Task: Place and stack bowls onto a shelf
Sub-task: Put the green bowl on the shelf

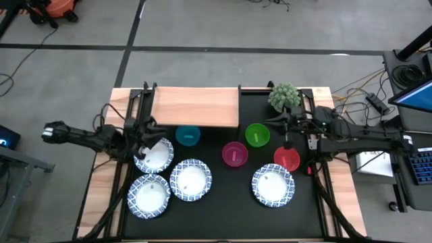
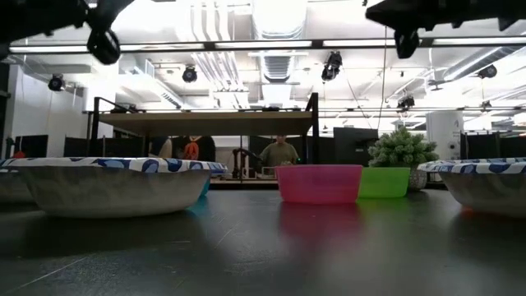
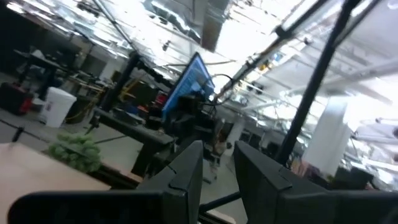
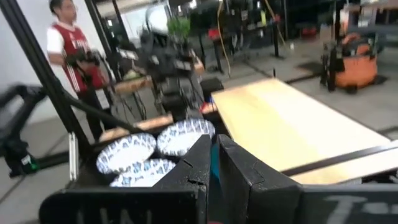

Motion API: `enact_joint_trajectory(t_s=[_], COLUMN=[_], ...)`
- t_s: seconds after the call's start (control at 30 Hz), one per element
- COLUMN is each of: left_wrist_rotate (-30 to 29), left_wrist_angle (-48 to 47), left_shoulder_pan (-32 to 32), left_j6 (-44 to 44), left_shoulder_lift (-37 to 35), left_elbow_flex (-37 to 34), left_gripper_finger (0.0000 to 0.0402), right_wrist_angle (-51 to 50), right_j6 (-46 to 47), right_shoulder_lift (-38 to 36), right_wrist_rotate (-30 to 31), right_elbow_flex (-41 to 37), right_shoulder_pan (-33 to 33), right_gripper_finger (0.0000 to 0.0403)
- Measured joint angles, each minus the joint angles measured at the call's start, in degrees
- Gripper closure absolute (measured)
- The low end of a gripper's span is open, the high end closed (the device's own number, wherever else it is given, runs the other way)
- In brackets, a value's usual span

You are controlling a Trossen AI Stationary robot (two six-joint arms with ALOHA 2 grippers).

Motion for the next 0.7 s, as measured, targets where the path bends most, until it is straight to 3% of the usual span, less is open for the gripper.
enact_joint_trajectory(t_s=[0.2,0.47,0.7], left_wrist_rotate=[4.36,4.44,4.43], left_wrist_angle=[-9.88,-28.55,-30.26], left_shoulder_pan=[-0.12,-2.18,-5.75], left_j6=[0.67,1.34,4.34], left_shoulder_lift=[6.27,14.33,20.79], left_elbow_flex=[8.31,19.17,24.01], left_gripper_finger=[0.0326,0.0326,0.0326], right_wrist_angle=[-0.03,-2.75,-2.84], right_j6=[0.20,1.82,5.12], right_shoulder_lift=[1.93,3.54,4.08], right_wrist_rotate=[-4.85,-6.13,-6.10], right_elbow_flex=[2.38,4.85,5.01], right_shoulder_pan=[0.85,7.31,13.53], right_gripper_finger=[0.0385,0.0385,0.0385])
